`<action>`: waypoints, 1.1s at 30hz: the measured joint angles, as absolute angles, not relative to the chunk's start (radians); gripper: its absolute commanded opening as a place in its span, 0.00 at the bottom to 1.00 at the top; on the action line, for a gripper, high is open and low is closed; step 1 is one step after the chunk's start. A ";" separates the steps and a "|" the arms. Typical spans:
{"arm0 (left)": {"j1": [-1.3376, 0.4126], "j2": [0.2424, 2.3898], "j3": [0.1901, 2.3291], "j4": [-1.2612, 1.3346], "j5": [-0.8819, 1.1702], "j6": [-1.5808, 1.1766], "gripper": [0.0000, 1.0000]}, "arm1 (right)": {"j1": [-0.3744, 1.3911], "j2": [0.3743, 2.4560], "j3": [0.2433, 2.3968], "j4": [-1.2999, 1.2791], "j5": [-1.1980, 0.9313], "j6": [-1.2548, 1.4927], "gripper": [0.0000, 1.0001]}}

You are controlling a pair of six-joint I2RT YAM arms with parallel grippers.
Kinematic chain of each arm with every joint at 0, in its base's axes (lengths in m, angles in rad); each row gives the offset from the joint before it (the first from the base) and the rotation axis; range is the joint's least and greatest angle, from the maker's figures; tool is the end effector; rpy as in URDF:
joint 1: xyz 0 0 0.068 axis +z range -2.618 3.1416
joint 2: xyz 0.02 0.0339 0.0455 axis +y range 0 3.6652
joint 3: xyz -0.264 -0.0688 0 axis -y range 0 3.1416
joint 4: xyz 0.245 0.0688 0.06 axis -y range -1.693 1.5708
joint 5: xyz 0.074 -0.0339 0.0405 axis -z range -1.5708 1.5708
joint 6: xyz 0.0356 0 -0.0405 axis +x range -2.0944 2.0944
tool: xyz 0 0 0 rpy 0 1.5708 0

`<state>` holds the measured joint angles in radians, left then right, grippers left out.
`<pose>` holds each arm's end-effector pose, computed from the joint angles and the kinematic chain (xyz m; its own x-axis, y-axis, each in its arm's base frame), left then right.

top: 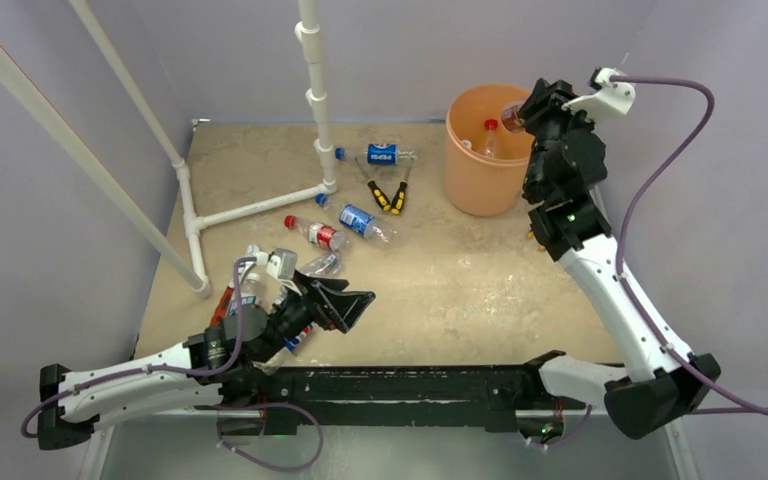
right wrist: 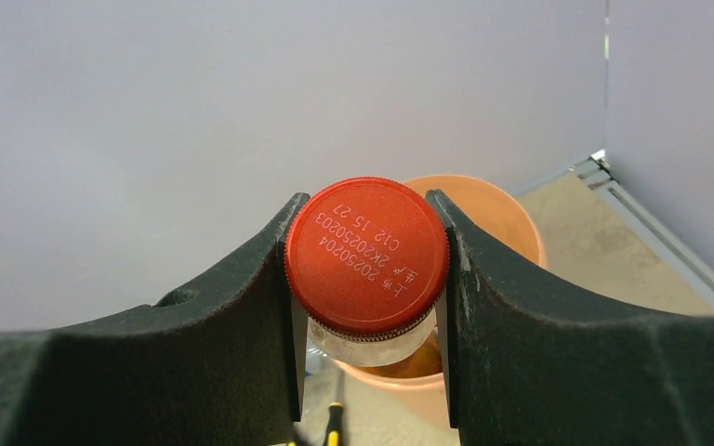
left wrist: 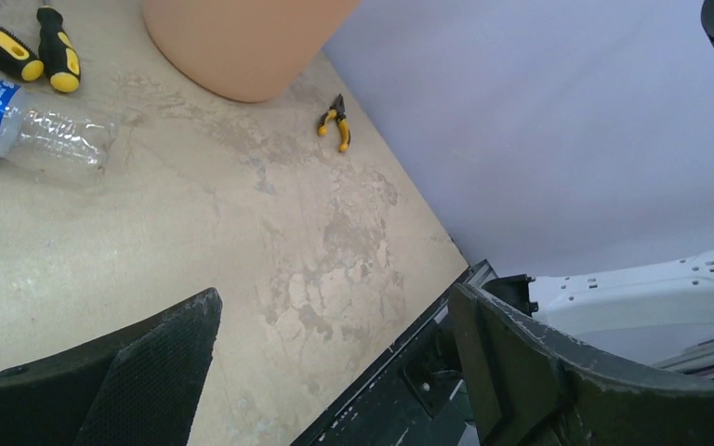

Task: Put the plastic bottles in the bin
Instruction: Place the plastic bottle in the trash bin.

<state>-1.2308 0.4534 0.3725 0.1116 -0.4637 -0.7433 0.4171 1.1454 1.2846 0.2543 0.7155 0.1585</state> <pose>0.0609 -0.1243 0.2724 -0.4622 -0.5084 -0.7266 0.5180 0.5103 -0.6865 0.2275 0.0753 0.4861 0.3853 0.3010 -0.8723 0.1897 0.8993 0.3941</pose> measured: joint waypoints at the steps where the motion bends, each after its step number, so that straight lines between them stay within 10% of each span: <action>1: -1.231 0.463 0.372 0.113 -0.461 -0.746 0.91 | 0.392 1.167 1.285 0.258 0.710 0.168 0.00; 33: -1.231 0.515 0.342 0.127 -0.473 -0.767 0.91 | 0.159 1.713 1.361 0.134 0.529 0.281 0.00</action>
<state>-1.2308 0.5152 0.3416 0.1268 -0.4728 -0.7670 0.1589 1.7130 1.3613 0.1337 0.5293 0.2806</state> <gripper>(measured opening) 0.909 0.470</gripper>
